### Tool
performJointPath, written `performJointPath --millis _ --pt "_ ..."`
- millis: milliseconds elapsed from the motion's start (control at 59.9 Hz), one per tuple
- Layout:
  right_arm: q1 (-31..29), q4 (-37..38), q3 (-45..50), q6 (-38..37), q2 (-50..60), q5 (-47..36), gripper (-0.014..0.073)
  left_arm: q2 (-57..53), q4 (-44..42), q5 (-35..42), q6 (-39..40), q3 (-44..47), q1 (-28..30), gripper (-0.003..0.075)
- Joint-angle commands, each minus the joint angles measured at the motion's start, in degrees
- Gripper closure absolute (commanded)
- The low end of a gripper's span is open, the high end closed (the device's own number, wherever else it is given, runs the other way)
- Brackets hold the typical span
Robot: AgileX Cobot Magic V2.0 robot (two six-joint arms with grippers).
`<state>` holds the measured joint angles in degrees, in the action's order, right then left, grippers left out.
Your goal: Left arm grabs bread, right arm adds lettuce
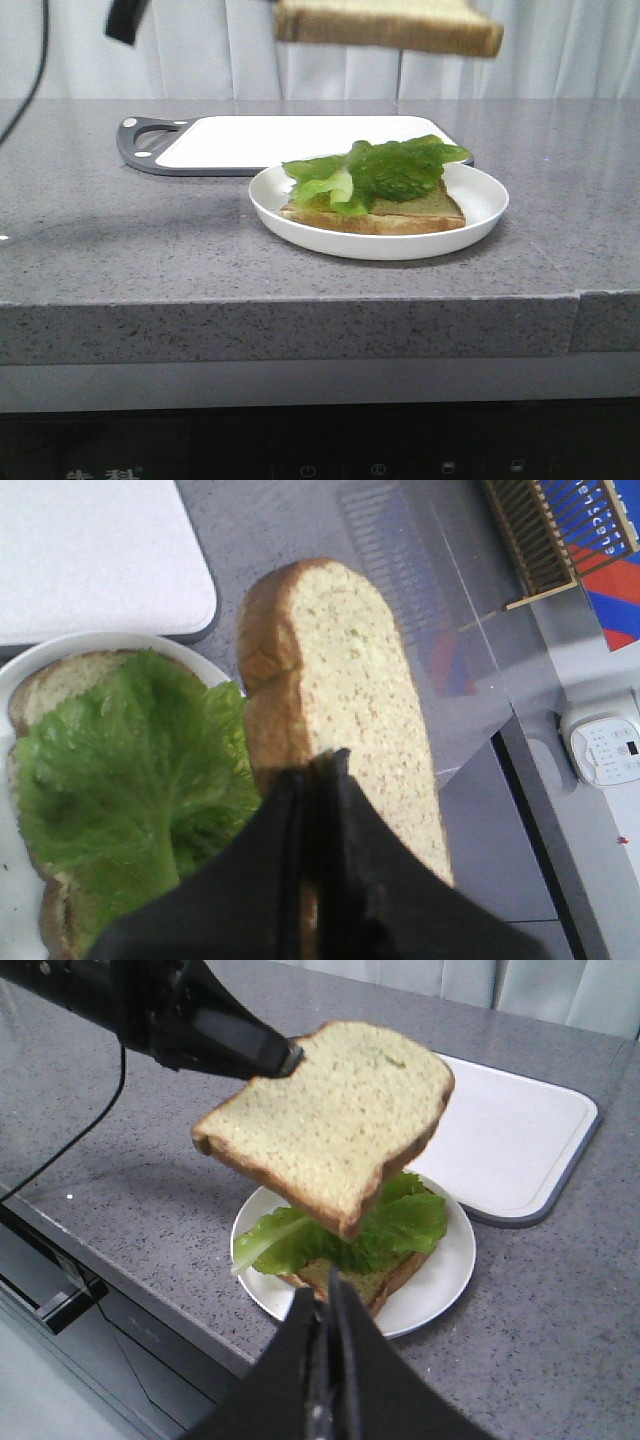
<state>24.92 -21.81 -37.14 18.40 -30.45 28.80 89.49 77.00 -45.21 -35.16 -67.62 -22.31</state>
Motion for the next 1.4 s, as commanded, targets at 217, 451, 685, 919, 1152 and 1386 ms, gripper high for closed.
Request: performJointPath --millis 217,451,685,919,1152,1386 --pt "-0.1 -0.4 -1.3 0.6 0.0 -3.7 0.0654 6.5 4.8 -3.6 -0.9 -2.2 -0.1 0.0741" --pt "-0.1 -0.4 -1.3 0.6 0.0 -3.7 0.0654 7.7 4.5 -2.8 -2.6 -2.2 -0.1 0.0735" --pt "-0.1 -0.5 -1.3 0.6 0.0 -3.7 0.0654 6.9 4.4 -4.6 -4.0 -2.2 2.0 0.0438" --pt "-0.1 -0.5 -1.3 0.6 0.0 -3.8 0.0654 0.4 4.0 -9.6 -7.5 -2.2 6.5 0.0373" --pt "-2.9 -0.5 -1.3 -0.9 -0.2 -5.1 0.0654 -9.5 -1.5 -4.8 -7.6 -1.6 9.0 0.0741" --pt "-10.1 -0.5 -0.9 -1.5 0.5 -5.6 0.0654 -24.9 -16.0 16.1 -7.8 5.5 8.4 0.0741"
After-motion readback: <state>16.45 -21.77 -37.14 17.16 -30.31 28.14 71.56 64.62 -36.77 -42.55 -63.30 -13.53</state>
